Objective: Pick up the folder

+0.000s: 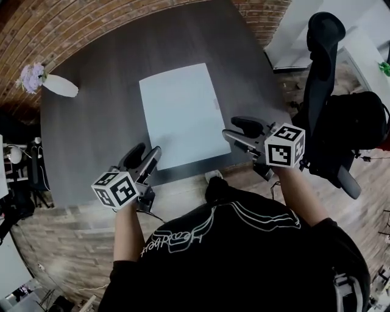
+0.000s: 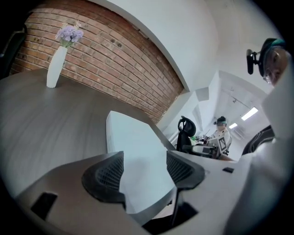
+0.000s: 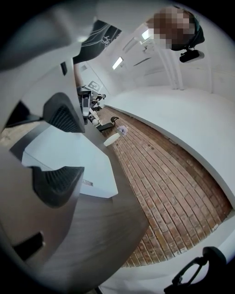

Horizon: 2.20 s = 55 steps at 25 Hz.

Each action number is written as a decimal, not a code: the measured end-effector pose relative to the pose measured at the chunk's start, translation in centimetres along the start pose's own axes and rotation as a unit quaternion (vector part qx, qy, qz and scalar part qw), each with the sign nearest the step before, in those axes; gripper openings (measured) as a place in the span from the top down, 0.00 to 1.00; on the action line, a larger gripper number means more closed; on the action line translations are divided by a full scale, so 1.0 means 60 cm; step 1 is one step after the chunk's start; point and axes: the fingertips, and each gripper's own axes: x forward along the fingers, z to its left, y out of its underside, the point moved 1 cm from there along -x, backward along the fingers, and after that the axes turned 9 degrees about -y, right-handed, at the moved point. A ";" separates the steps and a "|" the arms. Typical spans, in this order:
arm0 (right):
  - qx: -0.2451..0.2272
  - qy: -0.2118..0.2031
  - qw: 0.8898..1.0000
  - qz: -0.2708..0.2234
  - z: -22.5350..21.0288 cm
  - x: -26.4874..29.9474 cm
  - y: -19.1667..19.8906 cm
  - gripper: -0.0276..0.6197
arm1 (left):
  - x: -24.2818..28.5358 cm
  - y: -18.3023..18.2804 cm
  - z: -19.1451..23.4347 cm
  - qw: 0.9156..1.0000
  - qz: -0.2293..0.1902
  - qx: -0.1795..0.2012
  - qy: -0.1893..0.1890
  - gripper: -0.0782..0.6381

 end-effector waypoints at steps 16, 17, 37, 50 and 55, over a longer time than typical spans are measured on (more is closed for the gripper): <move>0.017 0.033 0.997 0.068 -0.089 0.058 0.062 0.65 | 0.078 0.044 0.061 0.997 0.067 -0.010 -0.019 0.51; 0.018 0.035 0.997 0.070 -0.090 0.059 0.064 0.65 | 0.080 0.047 0.062 0.997 0.069 -0.008 -0.022 0.51; -0.019 0.073 0.993 0.092 -0.099 0.070 0.077 0.68 | 0.089 0.056 0.067 0.996 0.071 0.030 -0.039 0.52; -0.036 0.081 0.992 0.092 -0.093 0.066 0.085 0.69 | 0.083 0.065 0.065 0.997 0.063 0.032 -0.040 0.52; -0.039 0.084 0.992 0.091 -0.085 0.062 0.094 0.69 | 0.076 0.076 0.061 0.997 0.064 0.032 -0.040 0.52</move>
